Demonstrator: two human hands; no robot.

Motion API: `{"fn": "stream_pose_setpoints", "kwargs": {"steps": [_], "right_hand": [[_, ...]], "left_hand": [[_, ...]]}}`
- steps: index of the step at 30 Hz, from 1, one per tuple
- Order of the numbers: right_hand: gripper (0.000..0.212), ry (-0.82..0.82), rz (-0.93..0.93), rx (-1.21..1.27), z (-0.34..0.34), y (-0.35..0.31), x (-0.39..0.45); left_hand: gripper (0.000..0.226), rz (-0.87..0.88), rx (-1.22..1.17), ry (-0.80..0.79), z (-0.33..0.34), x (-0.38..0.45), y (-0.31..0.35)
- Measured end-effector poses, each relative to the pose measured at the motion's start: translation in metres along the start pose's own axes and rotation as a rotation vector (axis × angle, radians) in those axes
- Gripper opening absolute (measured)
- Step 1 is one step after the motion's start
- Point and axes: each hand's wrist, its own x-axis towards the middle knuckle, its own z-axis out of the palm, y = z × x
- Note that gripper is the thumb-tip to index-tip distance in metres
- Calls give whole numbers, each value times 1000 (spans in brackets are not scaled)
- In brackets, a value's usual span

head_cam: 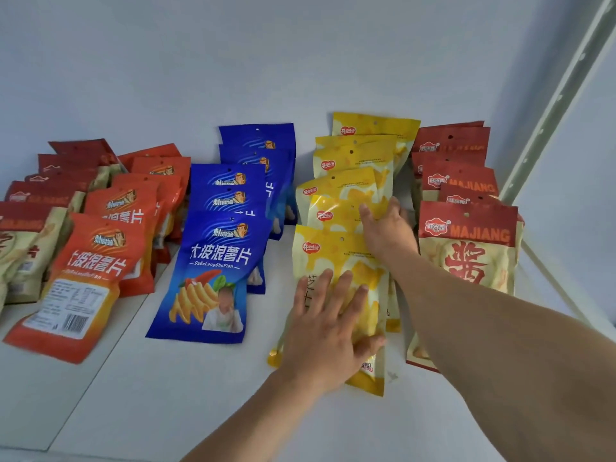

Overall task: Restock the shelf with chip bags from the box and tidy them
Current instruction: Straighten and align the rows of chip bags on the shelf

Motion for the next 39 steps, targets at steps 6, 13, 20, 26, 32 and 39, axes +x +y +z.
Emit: {"fn": "stream_pose_setpoints", "kwargs": {"steps": [6,13,20,26,32,39], "right_hand": [[75,17,-40,79,-1,-10,17],[84,37,87,322,4,-8,28],[101,-27,171,512,16,11,39],[92,-8,164,559,22,16,44],[78,30,120,593,27,22,44],[75,-55,-2,585,25,21,39]], "left_hand": [[75,0,28,58,7,30,-9],[53,-34,-98,83,14,55,-14],[73,-224,-558,-41,-8,75,-23],[103,-646,-891,227,-29,119,-57],[96,-892,-1440,-7,-29,160,-83],[19,-641,-1522,-67,-30,167,-89]]}}
